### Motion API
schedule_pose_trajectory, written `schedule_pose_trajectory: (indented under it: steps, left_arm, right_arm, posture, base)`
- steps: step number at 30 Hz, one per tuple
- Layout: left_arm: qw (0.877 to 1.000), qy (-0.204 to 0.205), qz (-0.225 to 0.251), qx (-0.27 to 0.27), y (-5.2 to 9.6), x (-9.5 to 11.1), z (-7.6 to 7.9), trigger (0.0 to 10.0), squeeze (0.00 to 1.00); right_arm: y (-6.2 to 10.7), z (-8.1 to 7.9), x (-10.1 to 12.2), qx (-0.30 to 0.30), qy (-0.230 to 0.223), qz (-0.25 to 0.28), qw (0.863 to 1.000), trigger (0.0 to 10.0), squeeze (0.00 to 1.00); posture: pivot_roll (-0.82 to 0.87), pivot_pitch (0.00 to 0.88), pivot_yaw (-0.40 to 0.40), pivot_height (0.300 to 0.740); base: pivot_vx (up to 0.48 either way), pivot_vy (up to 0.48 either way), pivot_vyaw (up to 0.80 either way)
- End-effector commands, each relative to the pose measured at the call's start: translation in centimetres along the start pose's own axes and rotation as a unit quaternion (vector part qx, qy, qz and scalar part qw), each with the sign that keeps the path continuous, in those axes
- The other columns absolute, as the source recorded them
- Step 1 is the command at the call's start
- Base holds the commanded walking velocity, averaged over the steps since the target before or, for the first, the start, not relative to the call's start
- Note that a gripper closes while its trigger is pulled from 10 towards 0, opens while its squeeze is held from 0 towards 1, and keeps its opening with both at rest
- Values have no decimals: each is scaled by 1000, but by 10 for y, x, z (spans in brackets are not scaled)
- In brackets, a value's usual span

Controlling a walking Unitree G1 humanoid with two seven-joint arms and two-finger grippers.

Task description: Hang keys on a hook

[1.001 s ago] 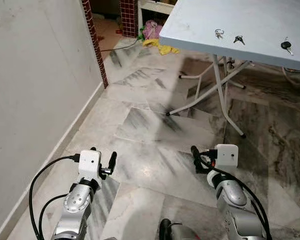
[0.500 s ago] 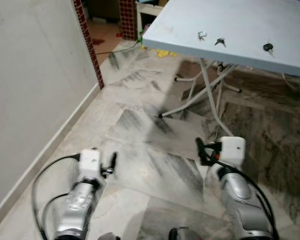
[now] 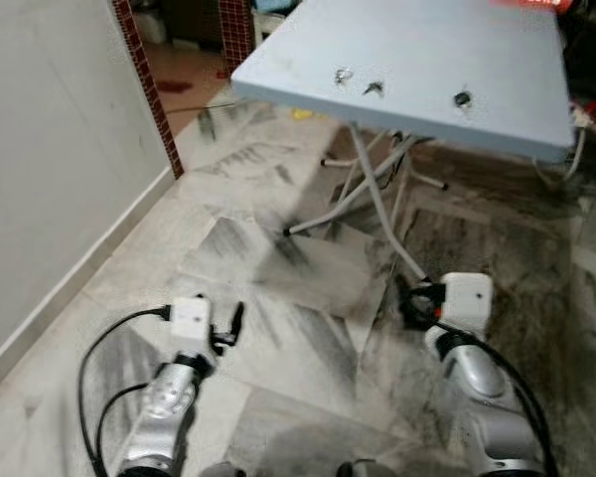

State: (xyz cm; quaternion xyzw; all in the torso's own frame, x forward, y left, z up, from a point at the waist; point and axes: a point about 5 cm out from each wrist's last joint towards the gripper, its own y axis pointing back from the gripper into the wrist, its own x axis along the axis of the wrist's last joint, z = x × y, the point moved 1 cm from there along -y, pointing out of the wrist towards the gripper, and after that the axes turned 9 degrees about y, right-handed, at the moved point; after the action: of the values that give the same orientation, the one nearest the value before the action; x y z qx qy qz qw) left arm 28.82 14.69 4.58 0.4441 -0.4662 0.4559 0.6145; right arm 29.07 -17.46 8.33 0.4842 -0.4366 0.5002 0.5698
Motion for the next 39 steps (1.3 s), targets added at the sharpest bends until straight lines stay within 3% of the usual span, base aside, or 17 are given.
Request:
schedule_pose_trajectory:
  steps: [1, 12, 20, 30, 39]
  left_arm:
    - [1000, 4, 5, 6, 3, 3, -7, 10000, 0]
    - [998, 30, 47, -26, -4, 28, 6, 10000, 0]
    - [998, 36, 41, -33, -3, 27, 6, 10000, 0]
    - [998, 40, 33, -44, -3, 25, 10, 10000, 0]
    - [997, 45, 26, -49, -2, 21, 10, 10000, 0]
  right_arm:
    - [1, -6, 3, 10, 2, 5, 1000, 10000, 0]
    - [1, -7, 11, 4, 19, 28, 999, 10000, 0]
    - [2, -6, 13, -3, 26, 32, 999, 10000, 0]
    - [1, 11, 14, -59, 57, 33, 996, 10000, 0]
    - [-4, 17, 17, -69, 64, 37, 995, 10000, 0]
  posture:
    - [-66, 173, 6, 740]
    - [-73, 171, 14, 740]
    - [-79, 175, 20, 740]
    - [-77, 168, 22, 740]
    - [-72, 162, 16, 740]
  base:
    - [0, 0, 0]
    - [76, 0, 0]
    - [356, 0, 0]
    - [420, 0, 0]
    - [431, 0, 0]
